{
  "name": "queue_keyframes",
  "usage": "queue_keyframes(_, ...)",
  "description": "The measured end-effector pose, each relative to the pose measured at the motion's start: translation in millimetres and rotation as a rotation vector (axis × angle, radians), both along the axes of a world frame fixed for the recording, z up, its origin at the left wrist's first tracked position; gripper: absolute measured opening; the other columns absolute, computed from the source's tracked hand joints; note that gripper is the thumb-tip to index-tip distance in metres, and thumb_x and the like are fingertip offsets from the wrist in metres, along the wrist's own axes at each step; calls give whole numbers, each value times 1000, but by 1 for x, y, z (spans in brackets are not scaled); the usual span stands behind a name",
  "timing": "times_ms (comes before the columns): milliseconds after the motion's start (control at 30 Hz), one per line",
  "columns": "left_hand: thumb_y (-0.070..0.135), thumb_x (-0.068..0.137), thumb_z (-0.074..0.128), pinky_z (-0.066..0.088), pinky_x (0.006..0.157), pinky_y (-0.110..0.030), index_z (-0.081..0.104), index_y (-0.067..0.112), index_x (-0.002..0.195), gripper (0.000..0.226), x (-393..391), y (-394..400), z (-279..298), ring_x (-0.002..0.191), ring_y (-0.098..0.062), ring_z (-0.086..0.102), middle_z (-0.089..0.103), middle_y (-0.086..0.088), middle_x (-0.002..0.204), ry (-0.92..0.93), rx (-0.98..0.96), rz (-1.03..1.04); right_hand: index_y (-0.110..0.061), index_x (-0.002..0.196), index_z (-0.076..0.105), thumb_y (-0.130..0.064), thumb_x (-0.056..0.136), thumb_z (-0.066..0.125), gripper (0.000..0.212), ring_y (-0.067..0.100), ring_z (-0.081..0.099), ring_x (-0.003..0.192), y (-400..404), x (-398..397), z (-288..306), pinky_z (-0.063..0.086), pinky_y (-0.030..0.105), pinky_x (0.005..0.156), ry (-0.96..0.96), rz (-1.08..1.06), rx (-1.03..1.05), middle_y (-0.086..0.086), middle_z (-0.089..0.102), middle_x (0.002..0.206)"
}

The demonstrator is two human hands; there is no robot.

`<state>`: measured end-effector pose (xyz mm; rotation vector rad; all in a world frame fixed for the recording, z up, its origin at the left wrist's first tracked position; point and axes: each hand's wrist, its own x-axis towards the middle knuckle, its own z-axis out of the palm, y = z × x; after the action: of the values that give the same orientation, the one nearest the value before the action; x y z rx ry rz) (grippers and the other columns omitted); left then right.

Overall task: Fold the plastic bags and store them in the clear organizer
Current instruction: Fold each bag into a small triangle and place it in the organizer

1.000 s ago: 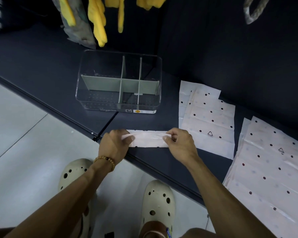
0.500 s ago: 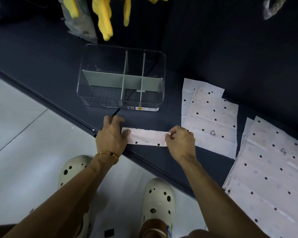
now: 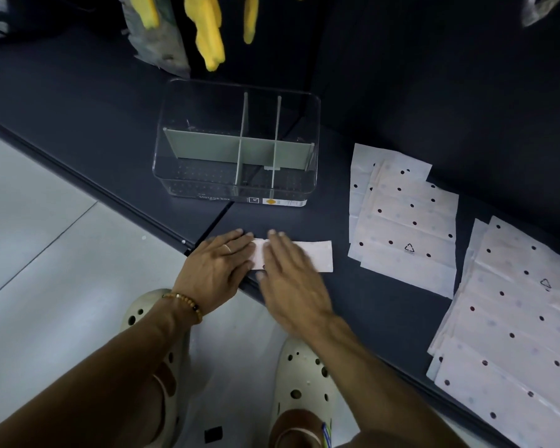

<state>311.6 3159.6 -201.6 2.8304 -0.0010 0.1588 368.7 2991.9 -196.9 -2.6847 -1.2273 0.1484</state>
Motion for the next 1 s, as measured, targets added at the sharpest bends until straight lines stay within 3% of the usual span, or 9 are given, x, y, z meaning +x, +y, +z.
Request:
queue_keyframes(100,32,93,42,44,102,-44,64,8,122,44,-4,0,-3,126,-25,51,59,-6,130,-15,-51,5,-10,154,5,-51,98,15,70,17,-11,148,3,-3,-12,-5,37,120,105,49,-111,6,-8,161)
queue_keyframes(433,38,94,37,42,104,-45,62,9,124,49,-5,-2,-3,126,-25,51,58,-7,132,22,-66,33,-14,151,-14,-55,97,9,72,14,-19,146,-88,33,-3,-12,32,117,64,-46,-285,0,-22,158)
queue_keyframes(500,37,93,39,42,103,-45,64,9,122,47,-4,-4,-1,125,-26,52,59,-7,131,18,-38,38,-10,152,-6,-51,99,18,72,19,-13,148,-89,31,2,-9,33,117,39,-88,-282,5,-16,159)
queue_keyframes(567,37,91,46,45,98,-45,65,9,118,44,-8,-8,1,120,-29,56,62,-9,127,16,24,29,-5,152,17,-42,98,36,68,28,10,148,-80,22,9,12,39,120,-13,-96,-204,12,10,161)
queue_keyframes(633,45,88,49,47,89,-43,67,10,113,47,-17,-12,3,109,-29,61,64,-9,118,22,93,9,-7,140,43,-36,94,46,55,30,40,132,-66,11,12,38,43,106,-54,-71,-111,11,41,145)
queue_keyframes(667,51,84,52,48,86,-41,67,12,111,50,-22,-14,5,104,-28,62,64,-8,114,36,120,-10,-9,134,49,-35,92,48,49,28,47,123,-61,7,12,42,42,98,-64,-60,-95,8,48,136)
queue_keyframes(733,59,74,65,49,79,-37,67,14,110,59,-32,-17,7,95,-25,61,63,-6,110,82,152,-66,-13,130,52,-32,92,50,43,25,48,119,-57,4,11,42,41,95,-56,-60,-87,4,51,131)
queue_keyframes(833,43,69,80,52,75,-34,63,14,120,62,-34,-18,11,94,-26,61,61,-8,119,89,125,-123,-15,136,50,-26,95,47,42,21,40,130,-62,10,9,37,40,103,-24,-28,-82,1,48,140)
queue_keyframes(1000,19,86,66,54,77,-39,69,14,112,26,-22,-25,22,102,-28,59,66,-4,116,-9,1,-181,-15,132,55,-22,91,52,42,22,42,127,-60,15,15,39,40,98,-7,16,-56,-2,51,139)
